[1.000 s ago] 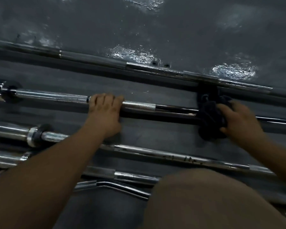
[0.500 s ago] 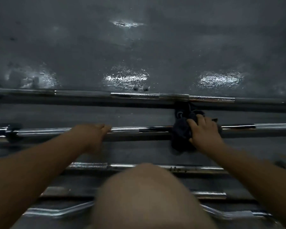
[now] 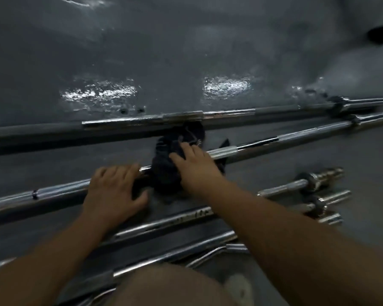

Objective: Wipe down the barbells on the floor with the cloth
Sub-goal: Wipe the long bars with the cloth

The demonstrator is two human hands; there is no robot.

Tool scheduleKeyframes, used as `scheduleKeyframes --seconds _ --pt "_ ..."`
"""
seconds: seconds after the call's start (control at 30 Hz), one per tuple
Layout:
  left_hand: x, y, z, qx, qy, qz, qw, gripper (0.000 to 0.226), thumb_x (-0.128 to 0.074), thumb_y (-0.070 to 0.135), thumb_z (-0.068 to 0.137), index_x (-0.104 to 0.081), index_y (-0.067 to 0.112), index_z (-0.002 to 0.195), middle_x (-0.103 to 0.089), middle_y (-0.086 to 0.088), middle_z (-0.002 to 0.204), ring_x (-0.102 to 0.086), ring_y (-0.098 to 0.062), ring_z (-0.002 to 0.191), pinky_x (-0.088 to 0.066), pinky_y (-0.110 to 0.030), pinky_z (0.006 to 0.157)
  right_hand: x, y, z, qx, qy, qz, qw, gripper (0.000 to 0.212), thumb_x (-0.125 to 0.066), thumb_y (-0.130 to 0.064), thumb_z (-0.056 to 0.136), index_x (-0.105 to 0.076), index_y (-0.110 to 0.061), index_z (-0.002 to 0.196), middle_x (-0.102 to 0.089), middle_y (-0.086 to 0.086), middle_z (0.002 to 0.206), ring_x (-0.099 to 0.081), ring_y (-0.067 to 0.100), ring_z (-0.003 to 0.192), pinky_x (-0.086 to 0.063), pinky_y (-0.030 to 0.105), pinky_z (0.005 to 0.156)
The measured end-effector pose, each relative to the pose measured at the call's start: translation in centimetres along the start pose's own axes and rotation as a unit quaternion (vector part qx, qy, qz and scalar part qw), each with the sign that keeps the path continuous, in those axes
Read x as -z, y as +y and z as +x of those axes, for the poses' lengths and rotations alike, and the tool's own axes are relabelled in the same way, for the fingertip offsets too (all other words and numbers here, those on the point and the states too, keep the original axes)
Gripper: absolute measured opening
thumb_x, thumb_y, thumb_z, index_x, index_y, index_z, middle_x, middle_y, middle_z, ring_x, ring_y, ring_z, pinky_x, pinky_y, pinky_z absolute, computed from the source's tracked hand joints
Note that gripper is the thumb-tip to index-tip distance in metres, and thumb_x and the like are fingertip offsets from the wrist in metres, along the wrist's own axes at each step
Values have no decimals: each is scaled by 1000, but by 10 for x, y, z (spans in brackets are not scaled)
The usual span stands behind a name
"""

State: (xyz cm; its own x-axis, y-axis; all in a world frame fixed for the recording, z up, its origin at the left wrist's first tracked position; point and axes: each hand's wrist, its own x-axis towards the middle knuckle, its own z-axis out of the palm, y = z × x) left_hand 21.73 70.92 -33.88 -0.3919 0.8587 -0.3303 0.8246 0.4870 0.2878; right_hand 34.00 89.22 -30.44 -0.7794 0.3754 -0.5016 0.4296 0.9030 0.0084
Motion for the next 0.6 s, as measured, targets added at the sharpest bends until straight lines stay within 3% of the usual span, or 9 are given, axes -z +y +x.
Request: scheduleKeyframes --seconds 0.07,0.13,0.2,0.27,0.43,0.53,0.6 --pt "-8 -1 -10 -18 1 11 1000 75 -49 61 73 -54 16 132 -66 -9 113 -60 -29 98 -37 -44 88 4 36 -7 3 -32 1 999 68 -58 -23 89 -33 -27 152 -21 13 160 -34 36 139 -36 44 111" --pt "-6 -2 -14 -13 -9 9 1000 78 -47 61 73 -49 17 138 -63 -9 125 -61 -29 105 -35 -44 93 4 85 -16 -72 -65 9 995 71 -62 -21 87 -34 -28 153 -21 11 161 -37 35 139 -39 43 110" --pt "-4 2 -15 -7 -15 9 1000 80 -44 60 73 -47 17 140 -62 -10 127 -60 -30 108 -34 -45 94 -2 123 -26 -139 -52 -5 989 68 -62 -21 86 -38 -27 149 -27 11 156 -44 37 132 -44 44 105" --pt "-3 5 -17 9 -25 4 1000 82 -43 60 72 -47 17 141 -62 -11 126 -60 -32 108 -33 -46 94 -11 123 -21 -153 -19 -29 988 60 -61 -23 84 -46 -27 142 -35 10 149 -47 37 126 -44 44 101" --pt "-3 5 -15 20 -43 28 998 83 -45 57 70 -45 16 142 -61 -13 126 -58 -34 108 -35 -47 93 -25 68 -12 45 33 24 998 62 -64 -21 80 -52 -24 141 -37 17 153 -46 42 125 -41 48 102" --pt "-4 7 -15 47 -64 46 996 87 -47 59 67 -44 17 143 -60 -14 125 -57 -34 109 -35 -49 93 -17 123 -16 111 -5 -15 994 72 -65 -18 85 -38 -25 151 -28 18 158 -45 41 129 -42 46 105" --pt "-8 7 -12 52 -37 68 996 92 -51 59 63 -41 18 145 -59 -14 127 -56 -35 111 -34 -49 94 -15 188 -23 105 -23 -57 993 68 -57 -18 91 -34 -30 153 -25 15 160 -50 40 127 -44 44 102"
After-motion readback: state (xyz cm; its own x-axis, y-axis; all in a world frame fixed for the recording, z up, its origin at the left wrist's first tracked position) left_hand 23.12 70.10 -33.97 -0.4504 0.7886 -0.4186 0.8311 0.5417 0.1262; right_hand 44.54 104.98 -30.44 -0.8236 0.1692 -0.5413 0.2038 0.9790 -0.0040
